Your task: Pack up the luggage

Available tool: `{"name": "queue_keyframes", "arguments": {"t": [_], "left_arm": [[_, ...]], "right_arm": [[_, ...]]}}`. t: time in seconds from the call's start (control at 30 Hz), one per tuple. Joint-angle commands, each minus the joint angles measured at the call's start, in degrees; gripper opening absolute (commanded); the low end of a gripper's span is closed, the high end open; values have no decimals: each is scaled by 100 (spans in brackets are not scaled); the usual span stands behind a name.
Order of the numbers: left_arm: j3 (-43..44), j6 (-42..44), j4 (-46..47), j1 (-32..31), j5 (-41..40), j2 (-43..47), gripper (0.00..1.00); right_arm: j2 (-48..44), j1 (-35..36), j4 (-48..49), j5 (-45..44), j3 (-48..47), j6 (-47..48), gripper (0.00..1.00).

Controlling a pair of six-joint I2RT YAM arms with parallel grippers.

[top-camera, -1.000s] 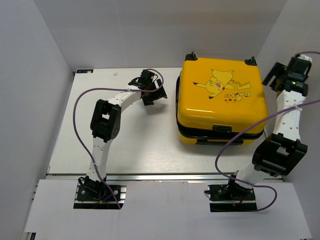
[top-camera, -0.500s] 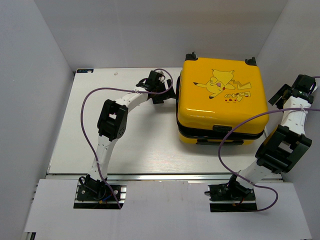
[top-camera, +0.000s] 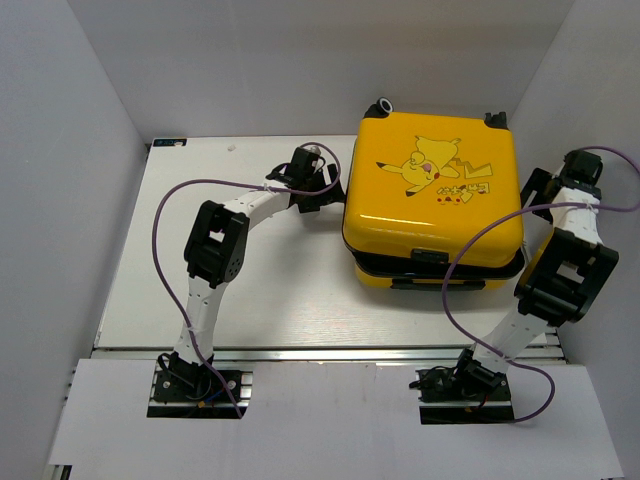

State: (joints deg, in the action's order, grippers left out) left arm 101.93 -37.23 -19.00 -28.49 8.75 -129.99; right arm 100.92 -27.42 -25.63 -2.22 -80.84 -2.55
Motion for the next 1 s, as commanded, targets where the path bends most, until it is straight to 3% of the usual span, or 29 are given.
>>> {"name": "queue_keyframes", "arguments": {"t": [0.0, 0.1, 0.37, 0.5, 0.53, 0.57, 0.77, 0.97], "left_arm": [[-278, 190, 353, 54, -101, 782, 98], [-297, 304, 222, 54, -207, 800, 98], [-85, 541, -410, 107, -269, 905, 98], [-427, 770, -876, 107, -777, 1204, 98], [-585, 840, -1060, 107, -1301, 1257, 98], [-613, 832, -1270, 176, -1515, 1301, 98], [-464, 858, -1448, 388, -1306, 1196, 98], [-16, 928, -1843, 696, -1245, 906, 98]], "right_arm": [[357, 886, -276, 627, -501, 228, 89], [577, 1212, -320, 564, -845, 228, 89], [647, 2073, 269, 1794, -564, 228, 89], [648, 2907, 216, 2207, -828, 228, 89], [569, 3135, 242, 2243, -741, 228, 89], [369, 3416, 382, 2165, -627, 228, 89], [-529, 3603, 920, 1813, 523, -211, 89], [-1591, 3560, 524, 60, 1025, -588, 89]]}}
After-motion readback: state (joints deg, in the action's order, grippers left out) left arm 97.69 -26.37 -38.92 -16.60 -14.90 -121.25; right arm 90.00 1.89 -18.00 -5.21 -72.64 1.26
